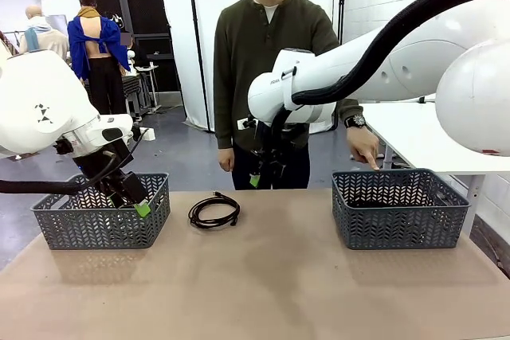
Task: Organize the cables according to human instructions.
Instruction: Pick up a bundle of cables and place it in the basket indicated by the human.
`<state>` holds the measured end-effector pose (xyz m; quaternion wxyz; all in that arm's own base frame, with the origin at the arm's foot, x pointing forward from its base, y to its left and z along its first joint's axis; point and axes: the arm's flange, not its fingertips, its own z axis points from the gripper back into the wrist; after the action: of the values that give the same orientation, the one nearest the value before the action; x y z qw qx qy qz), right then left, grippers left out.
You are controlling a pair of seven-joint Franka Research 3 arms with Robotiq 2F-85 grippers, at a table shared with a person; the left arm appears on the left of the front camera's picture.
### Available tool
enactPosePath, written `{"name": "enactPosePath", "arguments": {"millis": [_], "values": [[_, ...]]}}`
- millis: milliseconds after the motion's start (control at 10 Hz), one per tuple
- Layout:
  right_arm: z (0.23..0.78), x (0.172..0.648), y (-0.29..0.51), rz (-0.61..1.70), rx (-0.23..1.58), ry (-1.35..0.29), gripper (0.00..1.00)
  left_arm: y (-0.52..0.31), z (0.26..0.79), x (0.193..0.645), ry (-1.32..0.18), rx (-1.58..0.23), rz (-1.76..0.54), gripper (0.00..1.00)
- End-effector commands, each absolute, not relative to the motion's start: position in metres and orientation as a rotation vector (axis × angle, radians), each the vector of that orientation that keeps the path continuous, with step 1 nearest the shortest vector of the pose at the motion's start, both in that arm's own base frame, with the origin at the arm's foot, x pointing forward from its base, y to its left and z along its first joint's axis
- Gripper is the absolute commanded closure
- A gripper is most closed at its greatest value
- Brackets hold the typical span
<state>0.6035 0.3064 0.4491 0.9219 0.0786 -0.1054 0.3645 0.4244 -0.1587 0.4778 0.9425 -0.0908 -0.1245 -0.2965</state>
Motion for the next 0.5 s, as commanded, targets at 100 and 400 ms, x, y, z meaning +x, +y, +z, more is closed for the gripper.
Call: {"name": "enactPosePath", "arguments": {"millis": [100,400], "values": [[0.4499,0.6011,0.3045,0.748,0.171,-0.224,0.0,-0.1586,0.4789,0.424,-0.26,-0.183,-0.595,0.0],[0.4499,0.6011,0.3045,0.748,0.171,-0.224,0.0,-0.1586,0.4789,0.424,-0.26,-0.183,-0.595,0.0]]}}
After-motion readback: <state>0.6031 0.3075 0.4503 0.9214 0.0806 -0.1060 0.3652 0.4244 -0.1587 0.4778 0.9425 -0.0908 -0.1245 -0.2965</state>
